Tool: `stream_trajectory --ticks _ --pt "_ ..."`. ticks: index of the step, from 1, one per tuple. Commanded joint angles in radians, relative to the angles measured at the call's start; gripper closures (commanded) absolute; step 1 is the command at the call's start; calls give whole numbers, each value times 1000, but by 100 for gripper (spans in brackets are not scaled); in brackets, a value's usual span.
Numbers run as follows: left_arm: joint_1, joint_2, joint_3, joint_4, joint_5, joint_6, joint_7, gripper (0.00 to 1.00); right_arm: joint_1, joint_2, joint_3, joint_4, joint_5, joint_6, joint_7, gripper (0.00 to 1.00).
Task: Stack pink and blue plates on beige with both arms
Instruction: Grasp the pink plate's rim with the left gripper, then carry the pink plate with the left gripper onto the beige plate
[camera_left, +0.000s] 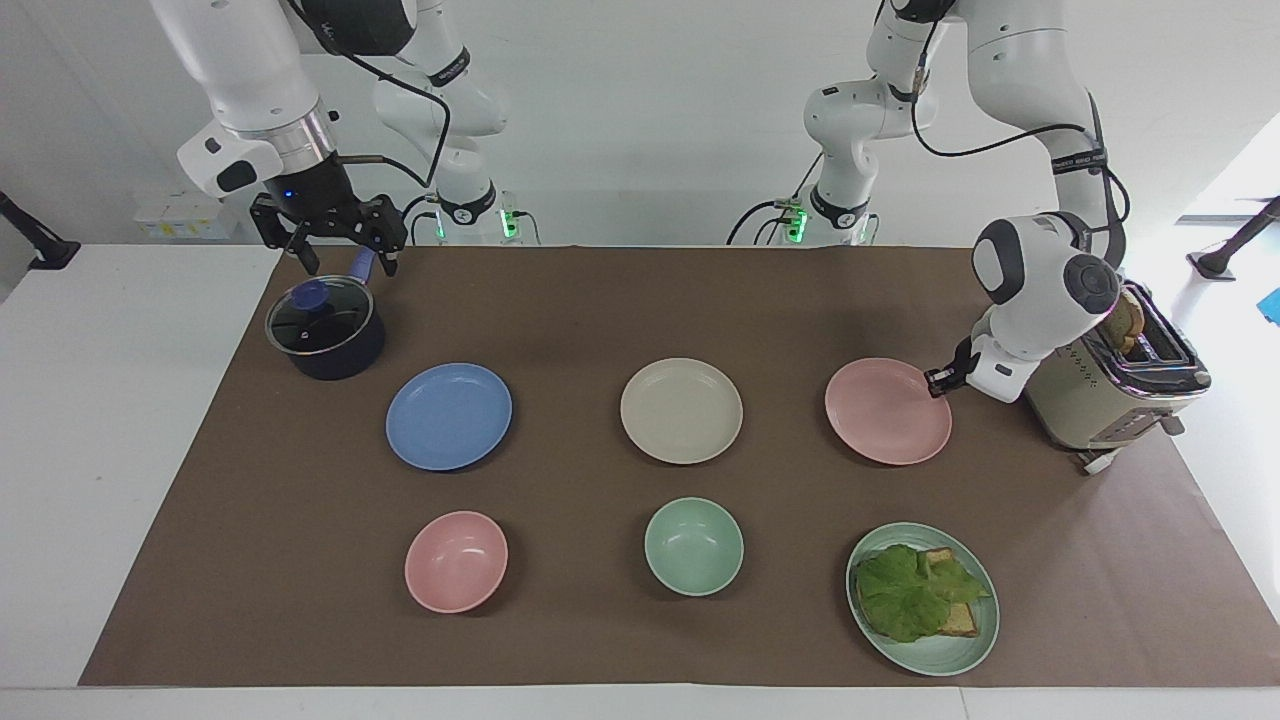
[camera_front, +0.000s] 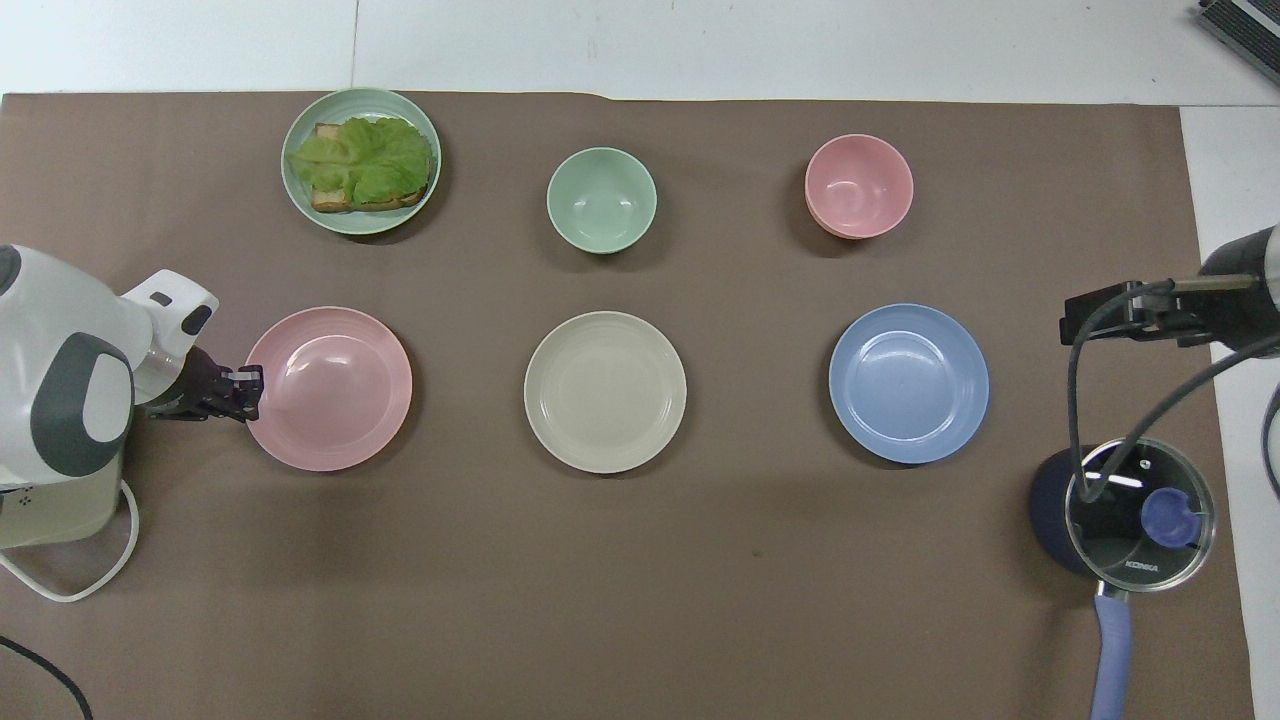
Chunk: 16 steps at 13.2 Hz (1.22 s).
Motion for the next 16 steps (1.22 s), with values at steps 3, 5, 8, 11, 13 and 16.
stream_trajectory --ticks 3,5,8,11,13,16 --pt "-6 -8 -2 187 -32 -317 -7 100 -8 1 4 6 3 0 14 0" --pt "-17 -8 -11 269 -142 -402 -42 100 -8 1 4 6 3 0 14 0" --pt "-176 -5 -24 277 -165 -359 -278 100 -8 1 4 6 3 0 14 0" --pt "-305 -12 -24 211 -248 -209 -318 100 -8 1 2 4 3 0 14 0" --pt "-383 0 -24 182 -254 -119 -369 100 -8 1 2 4 3 0 14 0" --pt "-446 24 -24 125 -254 10 -376 100 -8 1 4 4 3 0 14 0"
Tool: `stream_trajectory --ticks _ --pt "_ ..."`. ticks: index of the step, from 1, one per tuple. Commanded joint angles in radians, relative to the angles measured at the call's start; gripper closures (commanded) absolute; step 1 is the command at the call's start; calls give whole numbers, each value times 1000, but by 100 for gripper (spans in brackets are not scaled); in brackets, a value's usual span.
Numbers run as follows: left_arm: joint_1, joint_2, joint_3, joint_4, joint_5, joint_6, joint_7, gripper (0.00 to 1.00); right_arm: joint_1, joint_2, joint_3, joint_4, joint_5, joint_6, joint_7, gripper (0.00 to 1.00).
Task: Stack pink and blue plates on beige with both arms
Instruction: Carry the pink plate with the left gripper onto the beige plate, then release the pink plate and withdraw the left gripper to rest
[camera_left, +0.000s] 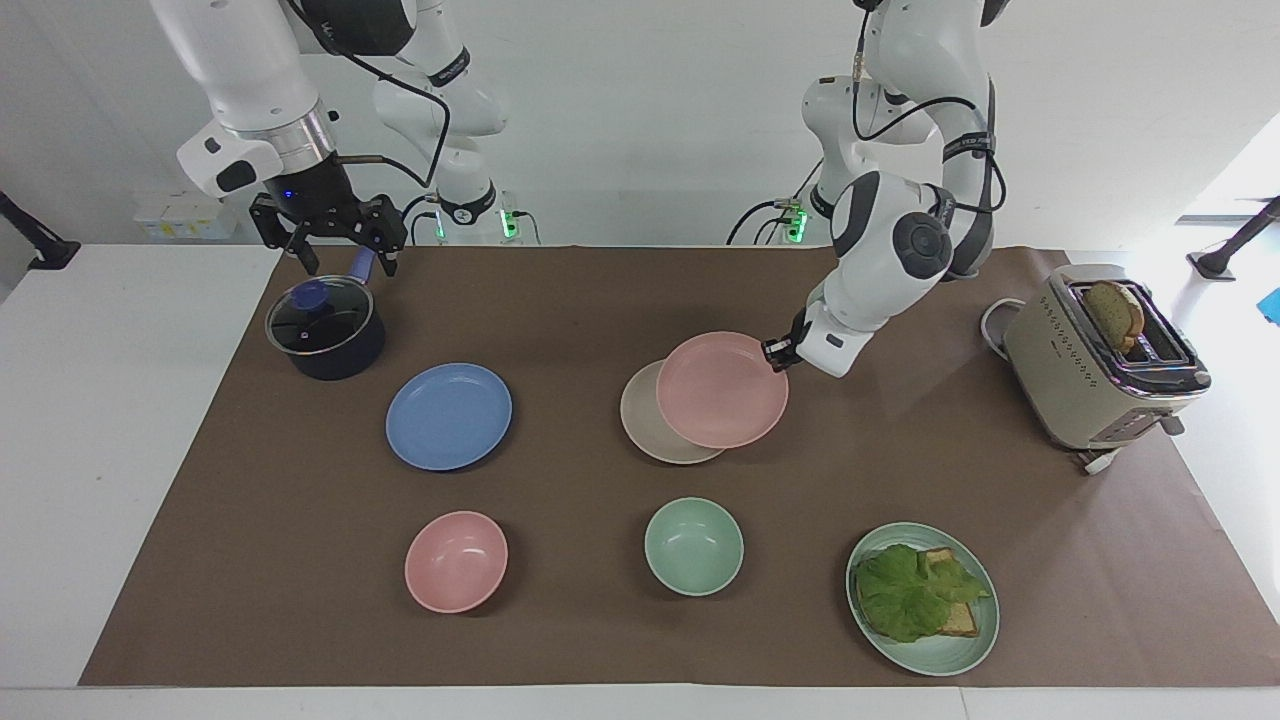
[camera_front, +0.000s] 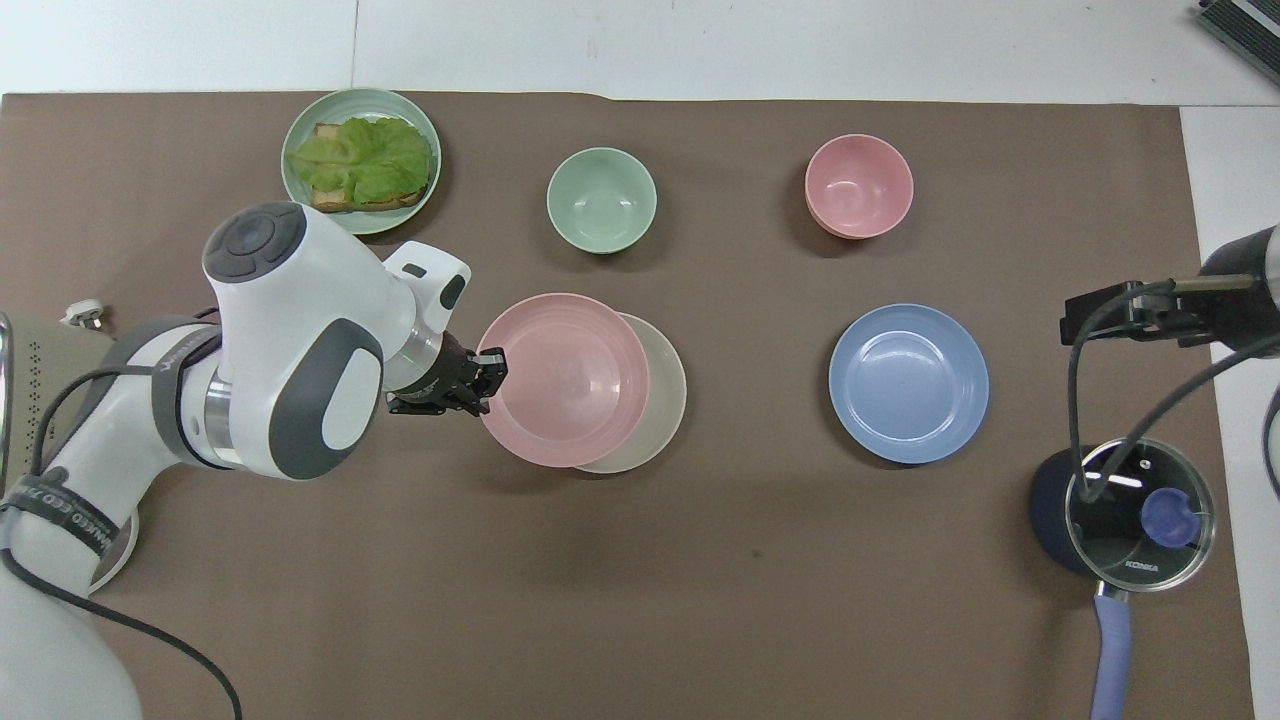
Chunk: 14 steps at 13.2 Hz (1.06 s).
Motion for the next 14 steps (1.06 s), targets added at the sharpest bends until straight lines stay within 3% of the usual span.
stream_trajectory --ticks 1,2,3,5,8,11,14 --pt "-45 7 18 -45 -20 110 -6 100 -8 1 3 4 3 0 14 0" --pt "-45 8 18 -40 -20 109 -2 60 -8 1 3 4 3 0 14 0" --pt "-43 10 18 -39 -20 109 6 10 -8 1 3 4 3 0 15 0" --pt "-37 10 19 -34 -20 100 4 0 -8 1 3 4 3 0 15 0" --pt "13 10 33 0 -1 15 7 0 -17 1 3 4 3 0 14 0" --pt "115 45 31 71 231 14 68 0 -20 0 3 3 3 0 14 0" --pt "236 44 31 159 248 -30 284 0 -19 -16 3 -34 3 41 15 0"
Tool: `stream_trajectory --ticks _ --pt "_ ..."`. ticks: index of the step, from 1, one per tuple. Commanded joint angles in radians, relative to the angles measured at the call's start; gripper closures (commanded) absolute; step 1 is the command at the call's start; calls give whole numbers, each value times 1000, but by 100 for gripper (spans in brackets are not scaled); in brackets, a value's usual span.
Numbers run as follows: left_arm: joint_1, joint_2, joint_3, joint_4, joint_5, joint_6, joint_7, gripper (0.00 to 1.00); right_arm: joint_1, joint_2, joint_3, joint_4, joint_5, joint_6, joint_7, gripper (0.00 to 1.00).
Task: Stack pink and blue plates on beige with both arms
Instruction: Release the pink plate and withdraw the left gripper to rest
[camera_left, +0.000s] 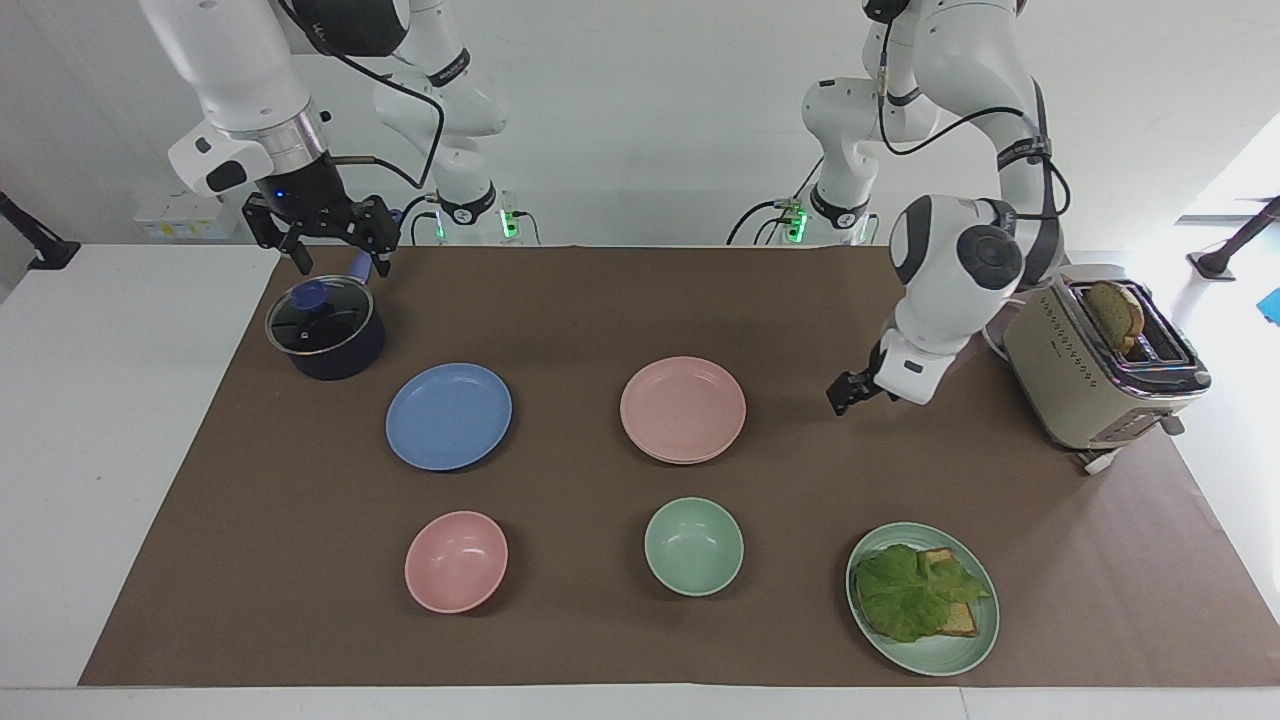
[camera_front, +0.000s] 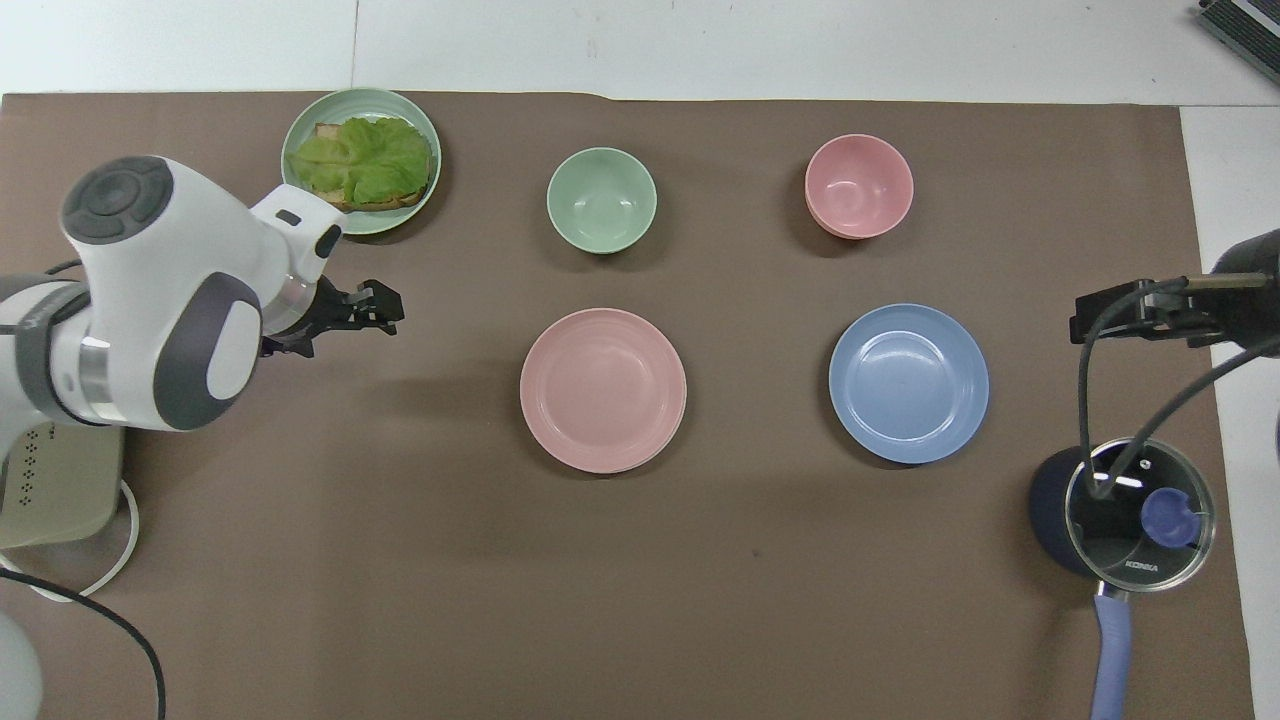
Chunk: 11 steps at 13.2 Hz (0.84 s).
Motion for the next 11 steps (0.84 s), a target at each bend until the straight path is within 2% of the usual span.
stream_trajectory --ticks 1,3,5,7,8,11 --pt "64 16 -7 129 32 -111 158 0 -8 -29 4 -70 3 96 14 0" --pt "103 10 -7 234 78 -188 248 0 -11 -33 4 -113 3 141 14 0" --pt "104 -2 -2 319 80 -292 250 0 -14 -22 4 -174 3 211 11 0" --pt "104 -75 -3 316 75 -323 250 0 -42 10 5 -255 2 328 3 0" --pt "104 -103 -3 316 75 -354 249 0 -51 57 4 -268 3 384 -42 0" --pt "103 -123 -5 315 72 -362 247 0 -68 156 4 -272 0 500 -78 0"
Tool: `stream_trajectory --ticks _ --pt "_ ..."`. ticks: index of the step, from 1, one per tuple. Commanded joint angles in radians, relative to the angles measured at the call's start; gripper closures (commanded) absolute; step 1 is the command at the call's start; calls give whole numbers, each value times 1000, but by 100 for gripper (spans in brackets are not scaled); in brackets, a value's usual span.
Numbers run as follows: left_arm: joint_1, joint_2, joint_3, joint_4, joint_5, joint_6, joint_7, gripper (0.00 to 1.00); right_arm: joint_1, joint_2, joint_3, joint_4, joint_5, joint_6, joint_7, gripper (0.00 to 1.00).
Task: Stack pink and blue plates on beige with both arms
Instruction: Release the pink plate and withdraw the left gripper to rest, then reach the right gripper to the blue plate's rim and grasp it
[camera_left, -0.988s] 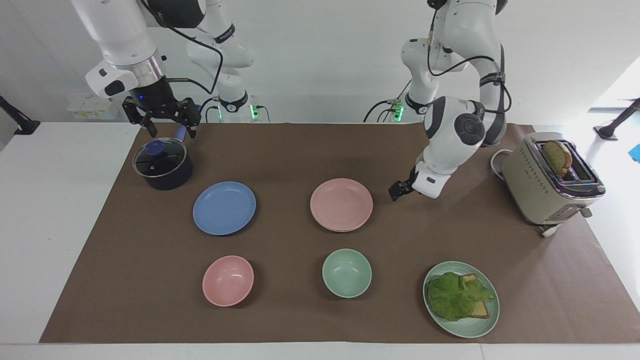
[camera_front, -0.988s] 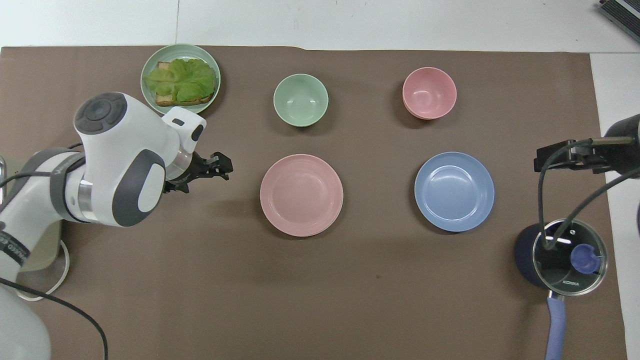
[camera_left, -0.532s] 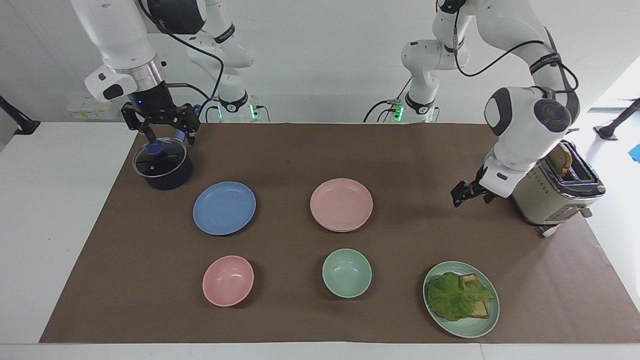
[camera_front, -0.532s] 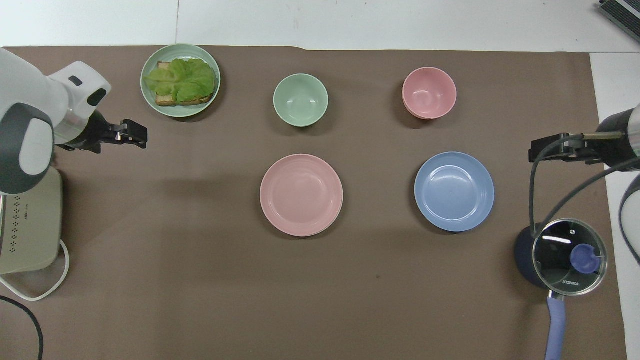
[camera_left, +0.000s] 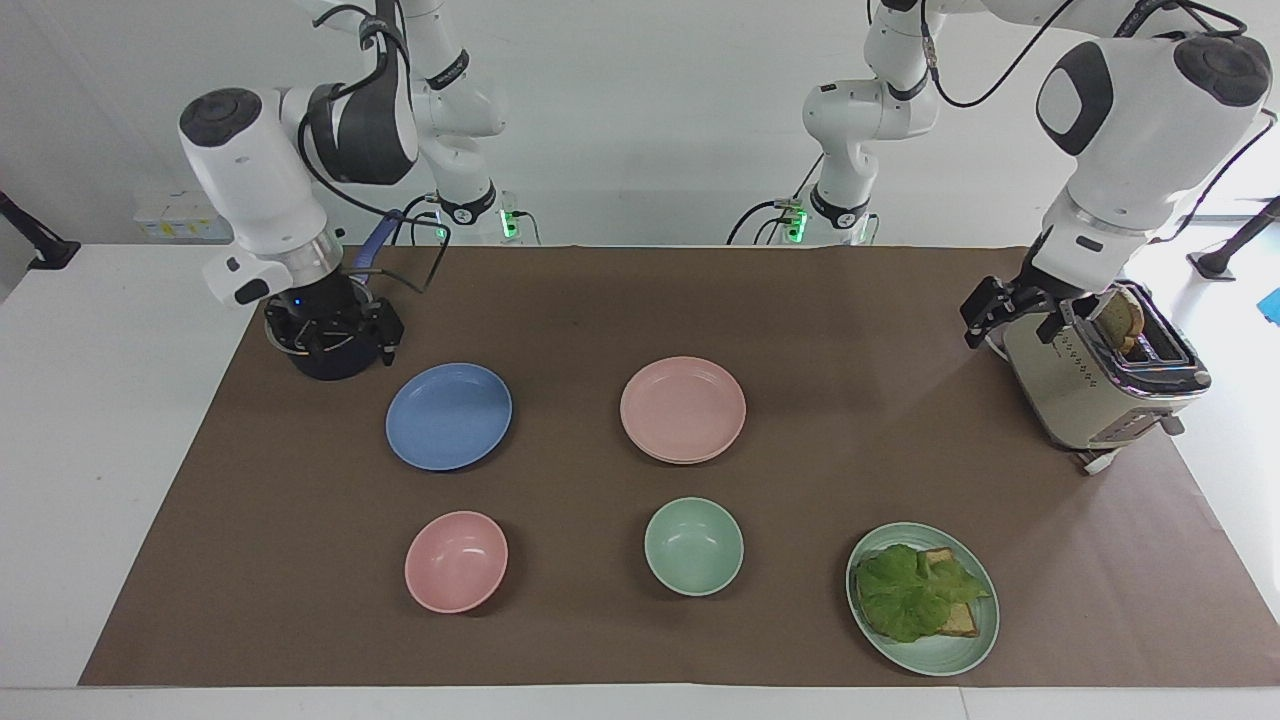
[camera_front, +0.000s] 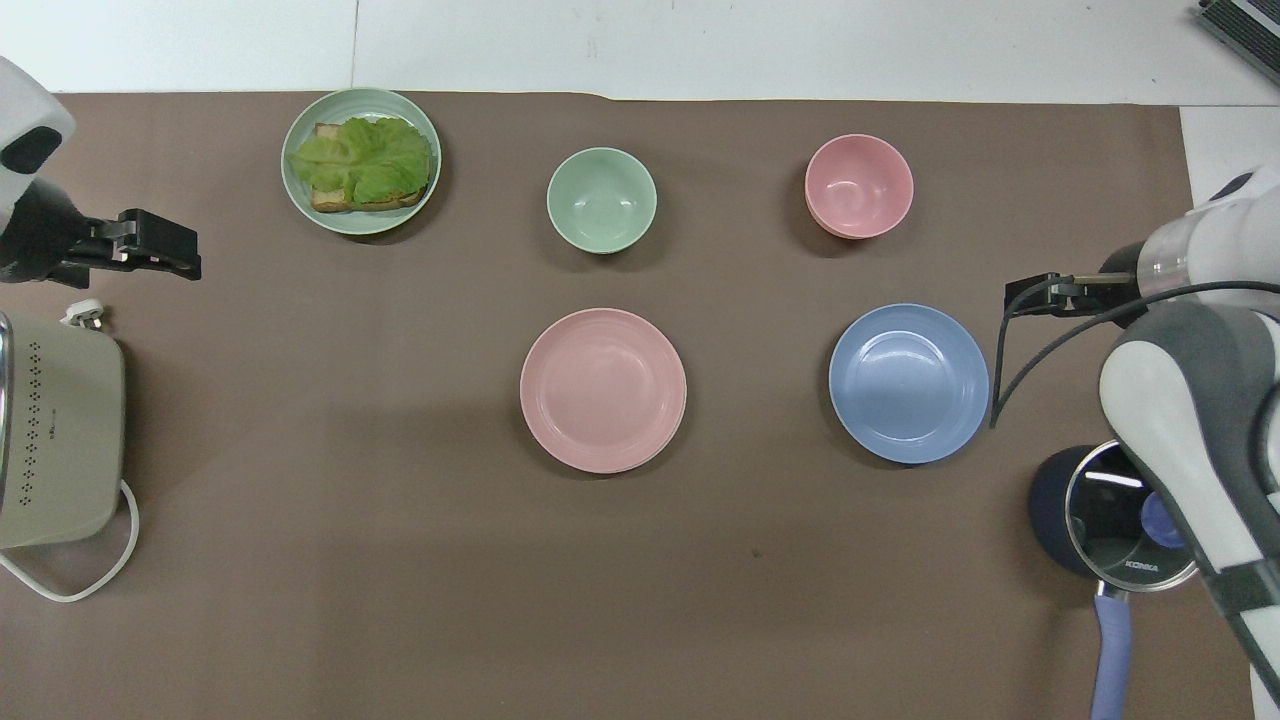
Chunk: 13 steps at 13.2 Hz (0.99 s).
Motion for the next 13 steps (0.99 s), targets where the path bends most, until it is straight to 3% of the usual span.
stream_trajectory --ticks 1,6,10,12,13 --pt "3 -9 -3 -10 14 -14 5 0 -13 59 6 -16 0 74 -30 0" --pt "18 -9 -1 -10 14 -15 5 0 -37 148 7 -150 3 321 -103 0" --pt "18 -9 -1 -10 14 -15 5 0 -66 150 9 -230 78 341 -224 0" --pt "18 -9 -1 -10 14 -15 5 0 -77 147 9 -240 103 338 -274 23" --pt "18 -9 -1 -10 14 -15 5 0 -77 144 9 -245 103 336 -277 39"
